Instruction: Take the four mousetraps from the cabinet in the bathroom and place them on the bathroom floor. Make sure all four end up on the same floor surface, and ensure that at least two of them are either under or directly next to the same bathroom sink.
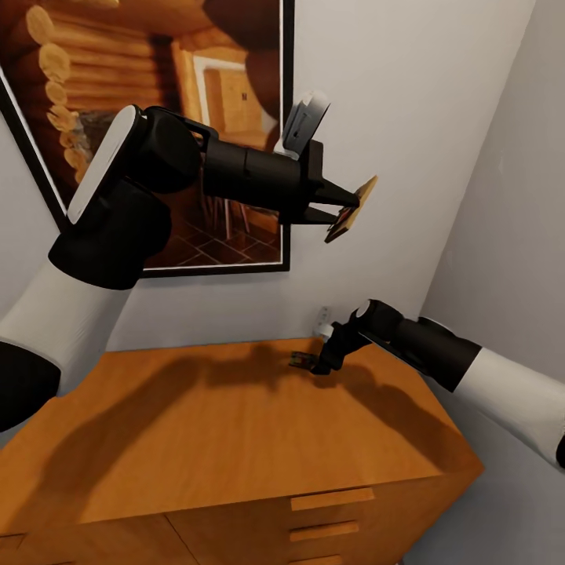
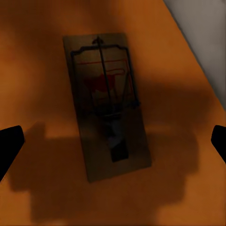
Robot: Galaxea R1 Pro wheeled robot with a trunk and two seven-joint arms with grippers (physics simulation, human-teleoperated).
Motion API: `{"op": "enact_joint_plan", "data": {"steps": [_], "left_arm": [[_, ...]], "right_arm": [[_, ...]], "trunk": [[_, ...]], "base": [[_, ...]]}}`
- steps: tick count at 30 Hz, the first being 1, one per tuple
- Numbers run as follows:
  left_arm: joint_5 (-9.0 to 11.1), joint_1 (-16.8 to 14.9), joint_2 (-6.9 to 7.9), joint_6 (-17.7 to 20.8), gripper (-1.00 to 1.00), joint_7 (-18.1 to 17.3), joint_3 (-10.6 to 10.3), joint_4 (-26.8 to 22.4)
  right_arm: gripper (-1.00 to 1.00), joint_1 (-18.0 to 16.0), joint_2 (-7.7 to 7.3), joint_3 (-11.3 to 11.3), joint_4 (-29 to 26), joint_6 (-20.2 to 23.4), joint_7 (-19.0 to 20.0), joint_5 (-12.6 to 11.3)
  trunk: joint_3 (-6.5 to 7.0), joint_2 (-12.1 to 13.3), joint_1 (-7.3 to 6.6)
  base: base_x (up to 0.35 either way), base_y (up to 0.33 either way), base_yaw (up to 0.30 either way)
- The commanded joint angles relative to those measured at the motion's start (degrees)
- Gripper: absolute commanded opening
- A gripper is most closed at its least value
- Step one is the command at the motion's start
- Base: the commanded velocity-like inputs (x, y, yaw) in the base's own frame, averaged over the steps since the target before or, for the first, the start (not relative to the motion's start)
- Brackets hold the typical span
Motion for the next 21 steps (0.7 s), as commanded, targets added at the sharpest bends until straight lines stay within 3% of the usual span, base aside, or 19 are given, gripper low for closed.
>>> {"op": "enact_joint_plan", "data": {"steps": [1,13,21], "left_arm": [[0.51,-0.07,0.01,0.01,-1.00,0.38,-0.04,-0.02],[0.50,-0.07,-0.09,0.01,-1.00,0.38,-0.04,-0.04],[0.50,-0.07,-0.09,0.01,-1.00,0.38,-0.04,-0.04]], "right_arm": [[1.00,-0.09,0.04,0.13,-0.06,0.29,-0.12,-0.28],[1.00,0.19,0.35,0.15,0.17,0.26,-0.32,-0.28],[1.00,0.31,0.76,0.08,4.11,0.13,-0.64,-0.28]], "trunk": [[-0.07,-0.04,0.00],[-0.07,-0.04,0.00],[-0.07,-0.04,0.00]], "base": [[0.002,0.002,0.000],[0.000,0.000,0.000],[0.000,0.000,0.000]]}}
